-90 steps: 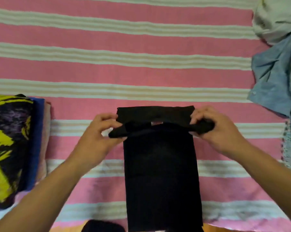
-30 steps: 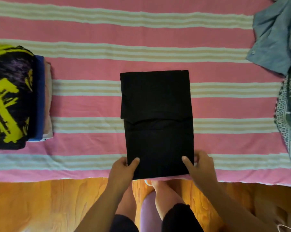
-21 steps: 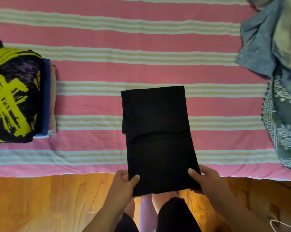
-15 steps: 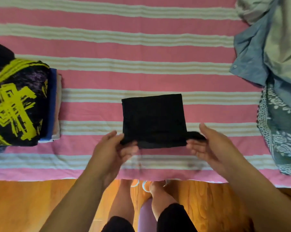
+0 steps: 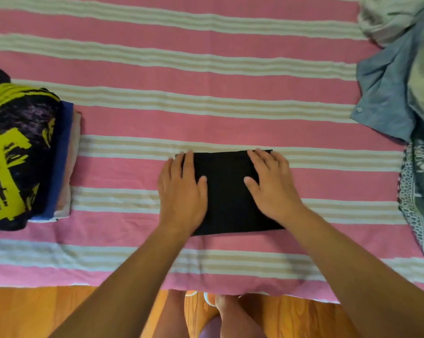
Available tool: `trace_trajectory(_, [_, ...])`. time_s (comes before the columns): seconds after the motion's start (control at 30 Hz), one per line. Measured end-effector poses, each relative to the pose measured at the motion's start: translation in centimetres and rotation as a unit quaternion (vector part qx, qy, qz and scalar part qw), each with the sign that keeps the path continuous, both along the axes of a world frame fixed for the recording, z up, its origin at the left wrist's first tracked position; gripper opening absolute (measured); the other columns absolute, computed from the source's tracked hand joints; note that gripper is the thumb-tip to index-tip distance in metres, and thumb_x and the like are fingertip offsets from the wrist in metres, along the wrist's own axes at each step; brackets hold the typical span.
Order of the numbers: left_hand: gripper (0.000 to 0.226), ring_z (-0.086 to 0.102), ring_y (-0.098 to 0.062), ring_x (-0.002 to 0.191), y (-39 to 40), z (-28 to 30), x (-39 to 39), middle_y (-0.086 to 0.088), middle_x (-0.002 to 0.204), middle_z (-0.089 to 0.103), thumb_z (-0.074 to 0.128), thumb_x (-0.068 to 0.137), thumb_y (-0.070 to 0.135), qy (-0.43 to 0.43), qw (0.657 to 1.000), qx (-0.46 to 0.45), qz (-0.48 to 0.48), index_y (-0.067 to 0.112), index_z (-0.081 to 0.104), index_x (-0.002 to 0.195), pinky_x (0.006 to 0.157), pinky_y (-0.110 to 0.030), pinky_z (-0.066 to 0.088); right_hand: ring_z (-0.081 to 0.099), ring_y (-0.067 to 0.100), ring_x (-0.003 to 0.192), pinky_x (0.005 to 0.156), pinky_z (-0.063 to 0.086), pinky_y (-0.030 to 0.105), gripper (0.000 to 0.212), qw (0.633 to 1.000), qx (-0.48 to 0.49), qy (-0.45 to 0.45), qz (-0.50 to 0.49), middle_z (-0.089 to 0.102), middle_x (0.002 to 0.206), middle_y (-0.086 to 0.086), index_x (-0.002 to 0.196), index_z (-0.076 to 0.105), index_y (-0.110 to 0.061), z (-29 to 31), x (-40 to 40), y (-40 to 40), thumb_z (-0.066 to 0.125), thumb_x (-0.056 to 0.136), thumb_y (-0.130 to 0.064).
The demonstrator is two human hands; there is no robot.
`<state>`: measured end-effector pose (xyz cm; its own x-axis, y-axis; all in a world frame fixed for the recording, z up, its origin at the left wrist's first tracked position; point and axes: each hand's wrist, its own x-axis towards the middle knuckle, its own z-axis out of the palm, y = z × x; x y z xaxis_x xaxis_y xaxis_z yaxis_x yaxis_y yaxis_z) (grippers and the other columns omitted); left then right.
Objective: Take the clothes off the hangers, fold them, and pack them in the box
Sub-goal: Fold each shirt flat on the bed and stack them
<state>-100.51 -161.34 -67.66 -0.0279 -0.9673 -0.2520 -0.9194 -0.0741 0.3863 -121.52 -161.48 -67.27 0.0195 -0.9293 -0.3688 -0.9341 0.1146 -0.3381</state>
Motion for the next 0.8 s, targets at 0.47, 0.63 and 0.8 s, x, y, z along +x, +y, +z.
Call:
trace_trajectory(0.47, [0.044, 0.038, -0.043, 0.137, -4.1, -0.4, -1.7, -0.021, 0.145, 0.045, 0.057, 0.093, 0.014, -0.069, 0.99, -0.095, -0.075, 0.011, 0.055, 0.137, 0.115, -0.056, 0.028, 0.06, 0.029, 0.089, 0.089, 0.045, 0.043, 0.024, 0.992, 0.001, -0.01, -0.123, 0.066, 0.091, 0.003, 0.096, 0.064, -0.019, -3.6, -2.3, -5.7, 0.052, 0.102, -0.039])
trace_trajectory(0.63, [0.057, 0.003, -0.036, 0.156, 0.4, -3.9, -3.1, -0.005, 0.17, 0.009, 0.016, 0.107, 0.054, -0.12, 0.969, -0.003, -0.217, 0.039, 0.013, 0.161, 0.124, -0.058, 0.006, 0.05, 0.032, 0.114, 0.098, 0.047, 0.049, 0.026, 0.971, -0.175, 0.075, -0.147, 0.058, 0.12, 0.013, 0.118, 0.06, -0.01, -2.9, -0.9, -3.0, 0.056, 0.098, -0.026])
trace_trajectory(0.8, [0.058, -0.016, -0.033, 0.155, -0.8, -5.6, -2.7, -0.001, 0.17, -0.011, 0.003, 0.104, 0.054, -0.118, 0.965, 0.027, -0.231, 0.041, -0.007, 0.16, 0.125, -0.057, -0.004, 0.008, 0.033, 0.155, 0.122, 0.019, 0.055, 0.056, 0.982, -0.089, 0.085, 0.143, 0.017, 0.167, 0.008, 0.158, 0.024, -0.024, -4.3, 1.7, 2.3, 0.031, 0.106, -0.043])
